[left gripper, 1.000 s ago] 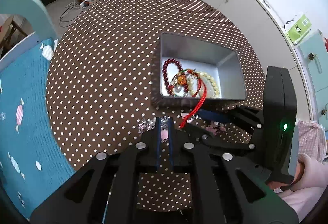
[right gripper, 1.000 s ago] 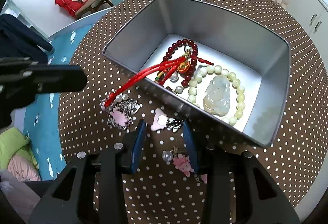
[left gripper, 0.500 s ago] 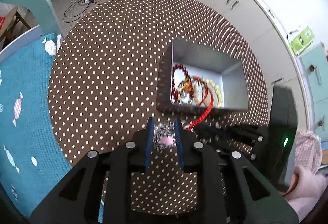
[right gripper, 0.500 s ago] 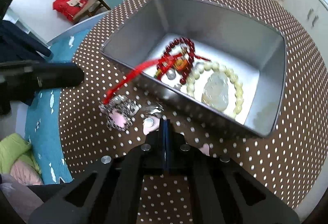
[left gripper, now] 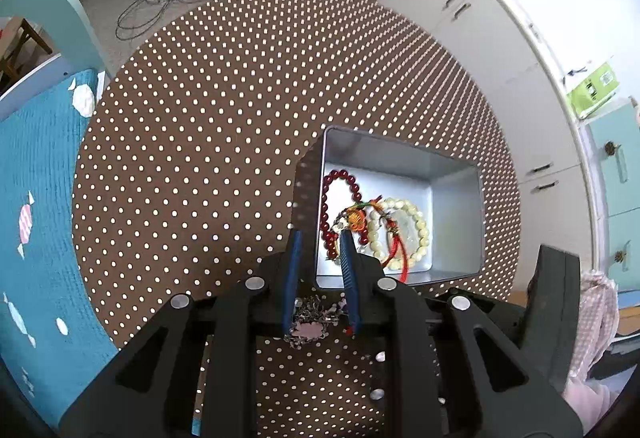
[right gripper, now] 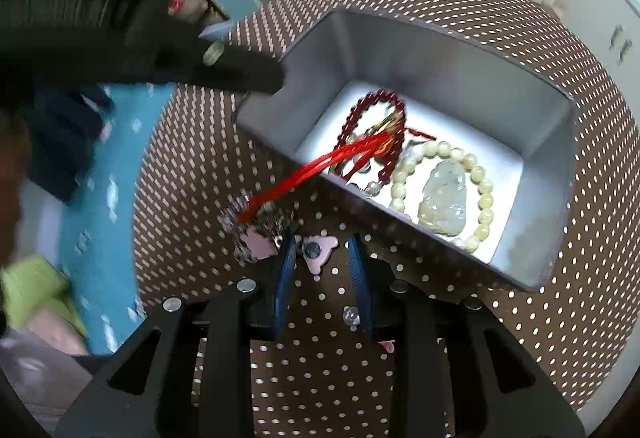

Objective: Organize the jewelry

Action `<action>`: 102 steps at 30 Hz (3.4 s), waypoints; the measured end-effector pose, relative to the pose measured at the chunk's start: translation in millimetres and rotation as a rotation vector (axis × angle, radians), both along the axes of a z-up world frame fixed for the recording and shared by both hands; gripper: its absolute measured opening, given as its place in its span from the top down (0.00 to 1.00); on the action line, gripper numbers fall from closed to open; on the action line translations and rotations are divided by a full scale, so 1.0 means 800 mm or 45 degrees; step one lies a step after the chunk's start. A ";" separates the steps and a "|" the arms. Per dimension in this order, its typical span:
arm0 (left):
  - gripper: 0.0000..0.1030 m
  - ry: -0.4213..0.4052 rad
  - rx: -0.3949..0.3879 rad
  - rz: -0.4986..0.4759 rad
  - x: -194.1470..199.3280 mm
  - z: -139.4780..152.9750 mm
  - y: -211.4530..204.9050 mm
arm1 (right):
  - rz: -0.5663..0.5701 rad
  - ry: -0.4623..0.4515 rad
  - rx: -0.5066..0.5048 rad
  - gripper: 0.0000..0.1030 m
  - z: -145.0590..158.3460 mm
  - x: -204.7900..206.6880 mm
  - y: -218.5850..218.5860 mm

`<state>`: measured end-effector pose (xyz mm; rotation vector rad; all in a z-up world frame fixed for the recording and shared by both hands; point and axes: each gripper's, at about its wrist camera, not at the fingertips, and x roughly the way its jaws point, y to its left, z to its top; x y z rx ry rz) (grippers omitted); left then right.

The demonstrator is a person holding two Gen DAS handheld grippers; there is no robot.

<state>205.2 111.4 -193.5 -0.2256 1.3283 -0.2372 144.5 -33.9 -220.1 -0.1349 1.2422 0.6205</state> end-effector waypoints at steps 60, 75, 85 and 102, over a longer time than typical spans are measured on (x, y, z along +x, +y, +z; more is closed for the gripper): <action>0.92 0.072 0.027 0.014 0.025 -0.025 -0.003 | -0.324 -0.111 0.170 0.94 -0.004 -0.013 -0.038; 0.92 0.074 0.059 0.022 0.022 -0.024 -0.012 | -0.384 -0.227 0.128 0.65 0.067 0.029 -0.058; 0.91 0.061 0.067 0.033 0.013 -0.016 -0.017 | -0.490 -0.189 0.082 0.52 0.060 0.006 -0.101; 0.67 -0.038 -0.023 -0.251 -0.131 0.019 -0.052 | -0.496 -0.039 -0.046 0.48 0.004 -0.051 -0.129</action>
